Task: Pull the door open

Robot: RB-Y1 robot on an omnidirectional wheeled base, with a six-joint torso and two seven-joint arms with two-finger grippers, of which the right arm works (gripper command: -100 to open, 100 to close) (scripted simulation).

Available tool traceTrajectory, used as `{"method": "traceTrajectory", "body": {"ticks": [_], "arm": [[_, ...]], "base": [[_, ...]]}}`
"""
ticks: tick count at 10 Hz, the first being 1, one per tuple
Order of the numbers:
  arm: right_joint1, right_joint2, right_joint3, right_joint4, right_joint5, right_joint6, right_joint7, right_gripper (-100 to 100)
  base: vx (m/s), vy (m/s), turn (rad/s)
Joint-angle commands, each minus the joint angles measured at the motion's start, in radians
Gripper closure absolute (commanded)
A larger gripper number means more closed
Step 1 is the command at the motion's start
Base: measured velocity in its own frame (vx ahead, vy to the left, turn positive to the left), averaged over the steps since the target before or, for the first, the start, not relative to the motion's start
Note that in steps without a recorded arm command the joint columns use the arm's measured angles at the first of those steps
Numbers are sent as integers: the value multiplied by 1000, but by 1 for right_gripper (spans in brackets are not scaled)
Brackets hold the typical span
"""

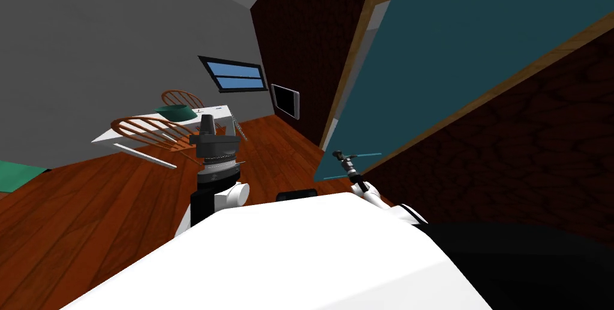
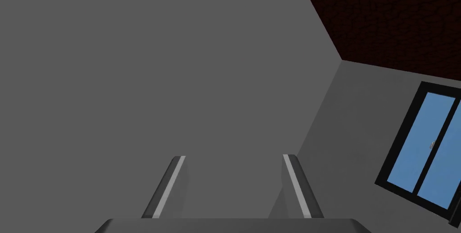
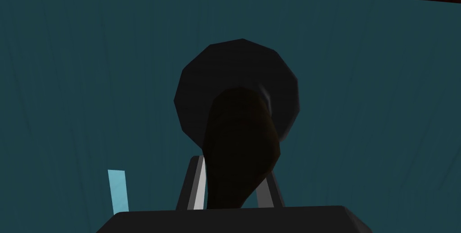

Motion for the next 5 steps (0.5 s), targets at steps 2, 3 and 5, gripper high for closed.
{"method": "traceTrajectory", "body": {"ticks": [2,3,5], "arm": [[21,-20,17,10,6,-46,-21,100],[36,-33,27,10,8,-70,-33,100],[48,-45,35,10,11,-92,-44,100]], "base": [[-161,-64,75],[-138,-67,105],[-135,-64,88]]}}
